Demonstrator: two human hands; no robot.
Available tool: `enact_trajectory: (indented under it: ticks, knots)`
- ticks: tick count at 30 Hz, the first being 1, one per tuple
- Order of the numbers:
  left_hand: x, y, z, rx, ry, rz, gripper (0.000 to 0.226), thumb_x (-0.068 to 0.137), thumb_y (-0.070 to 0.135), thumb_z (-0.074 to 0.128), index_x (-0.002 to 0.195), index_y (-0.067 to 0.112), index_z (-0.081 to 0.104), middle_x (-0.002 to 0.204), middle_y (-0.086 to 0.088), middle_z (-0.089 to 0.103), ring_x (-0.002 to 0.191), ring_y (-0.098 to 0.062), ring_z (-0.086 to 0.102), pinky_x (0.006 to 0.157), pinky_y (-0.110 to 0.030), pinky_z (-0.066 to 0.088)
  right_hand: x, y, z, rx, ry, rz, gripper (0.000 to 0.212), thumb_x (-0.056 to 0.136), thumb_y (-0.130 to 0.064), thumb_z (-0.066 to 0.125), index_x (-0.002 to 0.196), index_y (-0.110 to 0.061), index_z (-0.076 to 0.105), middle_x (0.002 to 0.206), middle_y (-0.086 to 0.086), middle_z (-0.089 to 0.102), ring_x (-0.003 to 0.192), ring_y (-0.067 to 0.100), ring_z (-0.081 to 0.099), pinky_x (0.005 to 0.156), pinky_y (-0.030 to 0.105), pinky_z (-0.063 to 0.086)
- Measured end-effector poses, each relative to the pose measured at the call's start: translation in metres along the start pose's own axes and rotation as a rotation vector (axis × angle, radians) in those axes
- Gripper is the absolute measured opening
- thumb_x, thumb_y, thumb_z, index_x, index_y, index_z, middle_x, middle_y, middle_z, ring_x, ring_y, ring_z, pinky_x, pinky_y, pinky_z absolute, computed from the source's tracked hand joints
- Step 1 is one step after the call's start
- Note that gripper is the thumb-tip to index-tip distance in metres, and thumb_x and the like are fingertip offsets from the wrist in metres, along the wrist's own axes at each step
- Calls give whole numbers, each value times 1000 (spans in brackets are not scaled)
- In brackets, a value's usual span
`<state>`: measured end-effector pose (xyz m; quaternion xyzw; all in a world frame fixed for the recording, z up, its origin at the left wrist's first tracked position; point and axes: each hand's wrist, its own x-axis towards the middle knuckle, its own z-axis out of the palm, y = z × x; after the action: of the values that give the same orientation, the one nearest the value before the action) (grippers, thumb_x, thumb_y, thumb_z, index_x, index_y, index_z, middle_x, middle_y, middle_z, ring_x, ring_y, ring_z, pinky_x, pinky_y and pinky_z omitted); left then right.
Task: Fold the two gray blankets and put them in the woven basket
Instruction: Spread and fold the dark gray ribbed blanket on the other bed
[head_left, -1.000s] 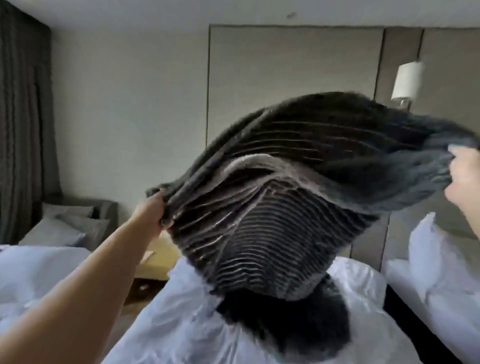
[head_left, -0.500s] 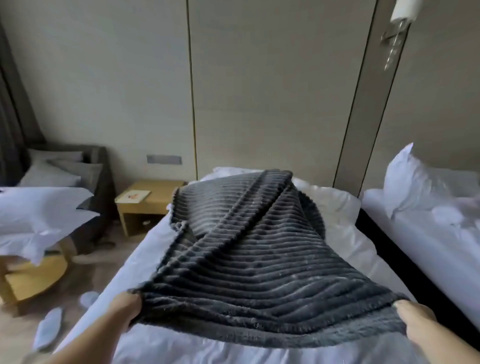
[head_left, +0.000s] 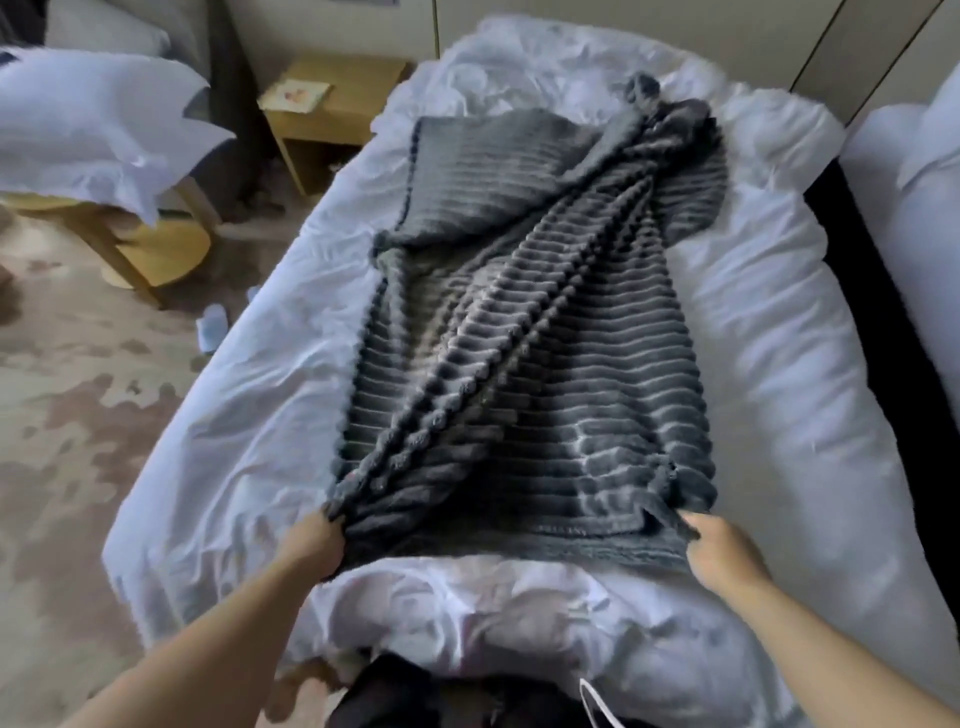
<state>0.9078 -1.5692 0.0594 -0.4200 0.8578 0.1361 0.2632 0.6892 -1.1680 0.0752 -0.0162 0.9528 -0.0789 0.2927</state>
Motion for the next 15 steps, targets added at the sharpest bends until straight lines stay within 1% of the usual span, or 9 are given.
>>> enact_trajectory:
  ticks: [1,3,5,7,9,10,12,13,15]
  knots:
    - [-5,-2,5,30,-10,28,35,96,10,33,120,7,58,118,-16,62,103,-30,62,80,-30,50,-3,-1,1,-49,-38,-2,46,91,-11,41,130,-30,56,115,13,66,84,29,61,52,26,36]
    - [-18,-3,5,48,-38,5,32,94,6,35,116,4,59,114,-17,63,97,-30,64,67,-29,51,-15,-4,2,-115,-73,9,42,90,-11,41,127,-23,58,117,14,63,82,28,60,52,25,36]
    - [-29,-6,6,-8,-85,-41,29,94,5,35,113,0,56,107,-18,63,92,-31,65,64,-32,54,-29,-3,4,-91,-70,23,37,88,-8,43,120,-14,61,116,16,62,79,28,59,56,25,41]
    - [-35,-18,13,-100,-112,-60,26,95,5,33,109,-1,54,105,-20,64,92,-34,67,69,-40,57,-45,1,7,-108,-61,14,27,87,-7,44,103,-11,65,109,15,64,81,29,60,61,27,43]
    - [-38,-35,16,-128,-109,-45,26,96,7,36,112,-1,54,112,-20,64,101,-34,65,78,-39,55,-62,9,11,-137,-64,48,17,88,-10,45,91,-14,61,106,14,64,91,30,61,66,27,45]
    - [-39,-45,17,-104,-102,-24,32,96,8,37,123,-1,51,116,-18,62,108,-31,62,85,-34,51,-72,13,16,-190,-62,73,16,89,-12,44,92,-15,60,108,13,63,96,31,61,70,28,47]
    - [-48,-67,18,-77,-85,-13,49,96,9,37,144,4,32,131,-15,53,121,-25,54,97,-26,42,-96,25,28,-331,-62,163,18,90,-12,44,97,-16,60,115,9,62,101,29,60,75,30,47]
    - [-51,-81,20,-30,-84,-11,52,96,10,39,147,5,27,137,-14,49,124,-23,51,101,-25,39,-107,31,36,-394,-77,216,22,91,-11,44,103,-16,61,120,7,60,104,27,58,76,31,46]
    - [-61,-111,36,76,-121,8,45,98,15,41,141,2,38,136,-14,52,122,-23,54,102,-26,41,-128,46,60,-489,-133,290,24,92,-9,45,105,-18,63,125,4,58,109,23,55,79,31,42]
